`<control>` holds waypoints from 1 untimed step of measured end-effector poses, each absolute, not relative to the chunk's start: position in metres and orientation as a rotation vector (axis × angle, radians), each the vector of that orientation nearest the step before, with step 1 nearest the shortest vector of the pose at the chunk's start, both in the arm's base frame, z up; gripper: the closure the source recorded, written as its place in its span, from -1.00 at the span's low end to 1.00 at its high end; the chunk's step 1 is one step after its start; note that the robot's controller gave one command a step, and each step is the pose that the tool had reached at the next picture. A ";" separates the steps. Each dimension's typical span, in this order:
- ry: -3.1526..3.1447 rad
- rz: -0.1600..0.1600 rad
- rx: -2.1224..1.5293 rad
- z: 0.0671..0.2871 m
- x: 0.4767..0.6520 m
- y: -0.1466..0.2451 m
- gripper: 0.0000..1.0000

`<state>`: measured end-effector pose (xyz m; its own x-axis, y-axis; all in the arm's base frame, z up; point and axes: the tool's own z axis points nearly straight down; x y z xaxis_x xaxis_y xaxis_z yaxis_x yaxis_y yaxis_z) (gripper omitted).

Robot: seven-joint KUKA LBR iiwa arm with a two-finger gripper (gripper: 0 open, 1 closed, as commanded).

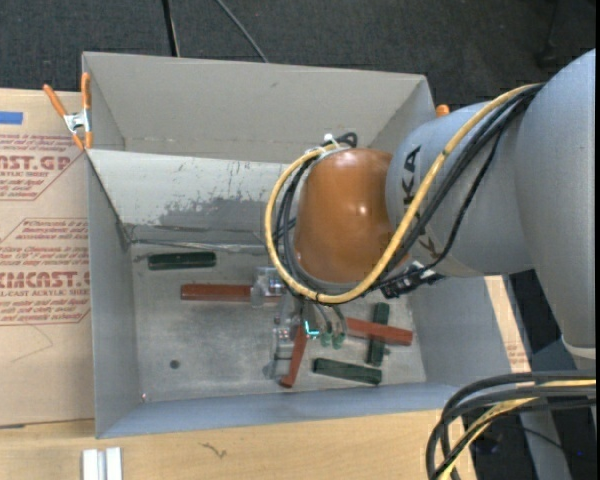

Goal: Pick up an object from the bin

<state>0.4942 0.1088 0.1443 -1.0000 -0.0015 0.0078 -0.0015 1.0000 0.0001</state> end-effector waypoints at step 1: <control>-3.138 -0.002 -0.146 0.066 0.568 0.124 -1.00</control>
Offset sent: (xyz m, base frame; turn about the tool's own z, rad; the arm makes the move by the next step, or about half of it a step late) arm 0.0728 0.0147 -0.0743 0.0948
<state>0.5676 0.1245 0.0657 -0.9957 0.0930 -0.0002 0.0930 0.9957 0.0013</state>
